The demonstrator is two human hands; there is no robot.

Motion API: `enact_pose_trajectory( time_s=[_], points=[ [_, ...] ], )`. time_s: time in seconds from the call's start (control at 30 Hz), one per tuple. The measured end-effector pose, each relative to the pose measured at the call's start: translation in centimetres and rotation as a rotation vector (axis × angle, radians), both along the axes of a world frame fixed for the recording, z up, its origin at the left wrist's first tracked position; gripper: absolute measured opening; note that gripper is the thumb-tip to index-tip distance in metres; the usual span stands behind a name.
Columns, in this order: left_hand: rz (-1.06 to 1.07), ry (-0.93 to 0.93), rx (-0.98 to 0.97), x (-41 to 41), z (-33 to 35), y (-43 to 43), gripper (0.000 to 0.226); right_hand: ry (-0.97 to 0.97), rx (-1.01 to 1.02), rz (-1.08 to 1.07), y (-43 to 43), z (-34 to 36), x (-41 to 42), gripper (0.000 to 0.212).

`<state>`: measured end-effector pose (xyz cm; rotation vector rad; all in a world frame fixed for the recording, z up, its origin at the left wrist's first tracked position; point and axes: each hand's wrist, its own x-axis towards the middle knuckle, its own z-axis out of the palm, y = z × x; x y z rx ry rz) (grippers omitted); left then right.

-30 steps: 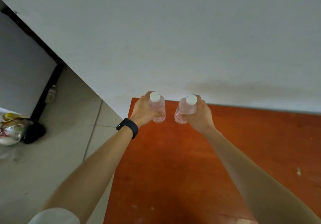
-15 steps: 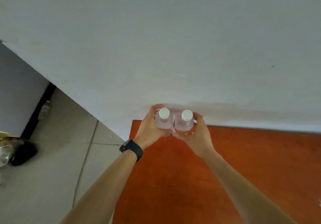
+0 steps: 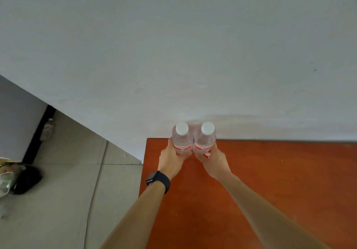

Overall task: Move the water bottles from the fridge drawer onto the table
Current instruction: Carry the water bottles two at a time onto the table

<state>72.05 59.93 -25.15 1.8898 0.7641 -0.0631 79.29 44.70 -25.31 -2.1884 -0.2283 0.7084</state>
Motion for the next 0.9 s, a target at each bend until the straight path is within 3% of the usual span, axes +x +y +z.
enact_pose_trajectory(
  time_s=[0.17, 0.33, 0.43, 0.7, 0.9],
  points=[
    [-0.048, 0.034, 0.0, 0.2, -0.1, 0.8, 0.073, 0.021, -0.006, -0.003, 0.0, -0.2, 0.1, 0.07],
    [0.016, 0.09, -0.042, -0.3, 0.9, 0.1, 0.084, 0.093, -0.065, 0.023, -1.2, 0.7, -0.1, 0.092],
    [0.023, 0.23, -0.03, -1.3, 1.8, -1.0, 0.087, 0.129, -0.112, -0.004, -3.7, 1.4, -1.3, 0.086],
    [-0.389, 0.464, 0.087, -6.1, 3.1, -8.6, 0.053, 0.14, -0.201, 0.069, -17.0, 3.6, -8.7, 0.051],
    [-0.815, 0.456, 0.254, -7.5, 5.2, -23.2, 0.05, 0.064, -0.304, -0.002, -32.8, 7.2, -16.6, 0.043]
  ],
)
